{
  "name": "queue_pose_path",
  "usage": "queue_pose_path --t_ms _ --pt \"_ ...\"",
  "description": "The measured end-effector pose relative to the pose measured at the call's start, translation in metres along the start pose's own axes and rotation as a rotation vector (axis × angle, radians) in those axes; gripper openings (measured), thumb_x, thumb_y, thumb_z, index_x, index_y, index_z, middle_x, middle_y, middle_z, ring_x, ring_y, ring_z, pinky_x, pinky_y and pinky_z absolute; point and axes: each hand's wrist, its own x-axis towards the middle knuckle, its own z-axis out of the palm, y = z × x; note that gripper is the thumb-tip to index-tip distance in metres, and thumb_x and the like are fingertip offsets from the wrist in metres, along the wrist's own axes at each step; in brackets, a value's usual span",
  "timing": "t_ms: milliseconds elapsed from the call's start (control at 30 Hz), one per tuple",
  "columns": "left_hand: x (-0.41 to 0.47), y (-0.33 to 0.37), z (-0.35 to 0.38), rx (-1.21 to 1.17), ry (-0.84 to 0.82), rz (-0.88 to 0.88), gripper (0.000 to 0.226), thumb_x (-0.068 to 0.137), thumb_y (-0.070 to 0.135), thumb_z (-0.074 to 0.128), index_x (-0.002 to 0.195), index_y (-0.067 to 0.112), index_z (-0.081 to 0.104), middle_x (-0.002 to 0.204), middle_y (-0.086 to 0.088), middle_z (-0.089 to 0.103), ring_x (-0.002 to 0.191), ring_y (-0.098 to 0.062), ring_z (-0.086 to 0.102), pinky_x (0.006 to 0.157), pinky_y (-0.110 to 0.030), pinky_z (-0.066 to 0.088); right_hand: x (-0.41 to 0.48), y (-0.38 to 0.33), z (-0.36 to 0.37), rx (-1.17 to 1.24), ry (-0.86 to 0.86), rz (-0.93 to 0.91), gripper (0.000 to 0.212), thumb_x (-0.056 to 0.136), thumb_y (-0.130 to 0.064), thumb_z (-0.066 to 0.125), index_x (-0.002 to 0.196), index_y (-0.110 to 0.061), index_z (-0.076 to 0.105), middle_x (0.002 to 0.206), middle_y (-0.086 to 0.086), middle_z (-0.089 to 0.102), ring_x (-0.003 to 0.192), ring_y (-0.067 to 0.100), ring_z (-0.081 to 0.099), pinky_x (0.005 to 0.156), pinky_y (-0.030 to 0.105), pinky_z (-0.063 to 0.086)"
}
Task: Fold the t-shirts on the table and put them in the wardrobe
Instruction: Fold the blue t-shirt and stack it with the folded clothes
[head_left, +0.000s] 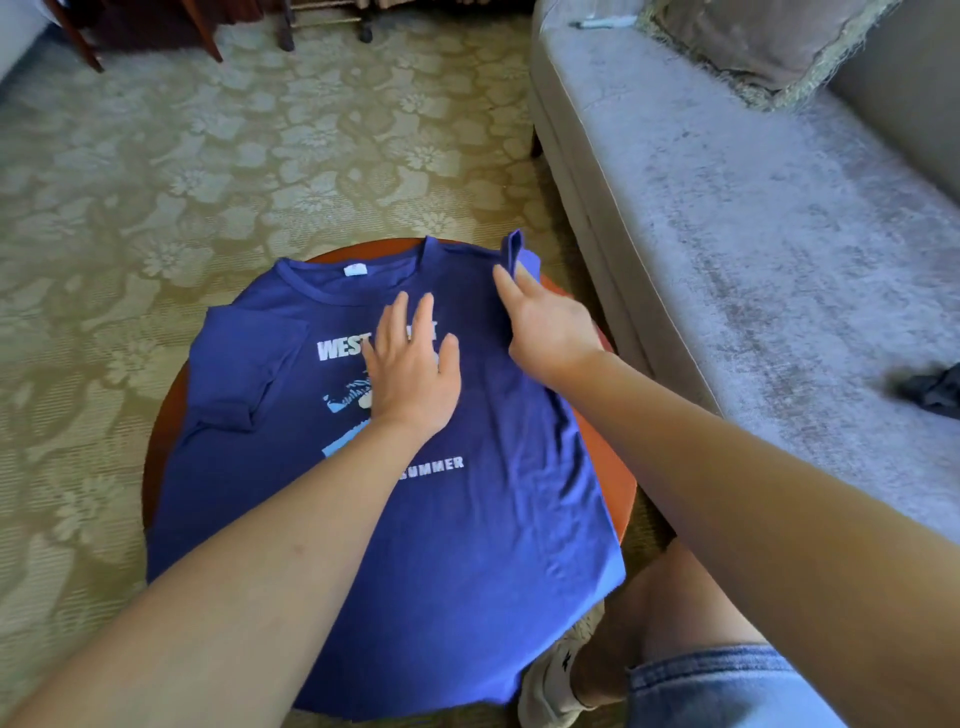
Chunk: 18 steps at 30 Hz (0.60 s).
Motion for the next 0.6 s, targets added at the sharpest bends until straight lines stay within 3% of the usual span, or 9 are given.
queue_pose_path --t_ms 100,167,267,300,367,433,600 --pt "0.004 -0.034 -0.029 0.122 0.030 -0.068 0.057 0.102 0.037 0.037 0.154 0.020 0.020 0.163 -0.005 0.009 0.149 -0.024 0.005 0.118 -0.055 0.006 -0.001 -0.034 0.008 -0.116 -0.139 -0.087 0.079 0.092 -0.018 0.053 0.156 -0.018 0.008 0.164 0.004 0.002 0.112 0.032 0.060 0.068 0.035 0.045" --pt "0.005 -0.060 -0.046 0.196 0.009 -0.153 0.060 0.102 0.040 0.035 0.155 0.021 0.014 0.163 -0.006 0.003 0.150 -0.026 0.001 0.118 -0.056 0.003 -0.008 -0.052 0.015 -0.106 -0.179 -0.140 0.069 0.096 -0.031 0.049 0.155 -0.024 0.015 0.163 0.006 0.009 0.112 0.034 0.060 0.075 0.036 0.048" --pt "0.000 -0.094 -0.059 0.288 -0.075 -0.278 0.065 0.101 0.047 0.033 0.156 0.023 0.007 0.163 -0.007 -0.006 0.150 -0.028 -0.006 0.119 -0.056 0.000 -0.018 -0.062 0.020 0.009 0.028 -0.148 0.053 0.098 -0.042 0.045 0.146 -0.020 0.038 0.150 0.005 0.036 0.116 0.034 0.054 0.081 0.039 0.050" --pt "-0.003 -0.103 -0.060 0.307 -0.118 -0.312 0.067 0.101 0.051 0.031 0.156 0.024 0.005 0.163 -0.006 -0.009 0.150 -0.028 -0.009 0.119 -0.057 0.000 -0.019 -0.061 0.021 0.016 0.065 -0.099 0.056 0.098 -0.045 0.044 0.146 -0.018 0.037 0.151 0.006 0.034 0.125 0.034 0.046 0.090 0.042 0.047" --pt "-0.010 -0.115 -0.057 0.343 -0.198 -0.349 0.072 0.098 0.061 0.024 0.157 0.025 0.002 0.163 -0.006 -0.011 0.149 -0.029 -0.012 0.118 -0.058 -0.002 -0.019 -0.056 0.028 0.001 -0.014 0.024 0.068 0.099 -0.054 0.036 0.154 -0.016 0.020 0.161 0.009 0.012 0.144 0.031 0.018 0.113 0.049 0.027" --pt "-0.015 -0.121 -0.051 0.387 -0.224 -0.341 0.075 0.095 0.067 0.016 0.156 0.027 -0.001 0.163 -0.007 -0.011 0.149 -0.031 -0.012 0.118 -0.059 -0.002 -0.020 -0.050 0.041 0.014 -0.161 0.110 0.073 0.098 -0.062 0.026 0.156 -0.021 0.009 0.164 0.005 -0.003 0.150 0.028 -0.002 0.119 0.052 0.008" --pt "-0.006 -0.121 -0.047 0.412 -0.186 -0.296 0.075 0.094 0.069 0.014 0.156 0.028 -0.001 0.164 -0.007 -0.010 0.149 -0.032 -0.012 0.117 -0.059 -0.003 -0.019 -0.037 0.063 -0.003 -0.080 0.146 0.071 0.096 -0.066 0.019 0.155 -0.027 0.013 0.164 0.001 0.000 0.150 0.024 -0.003 0.118 0.054 0.003"
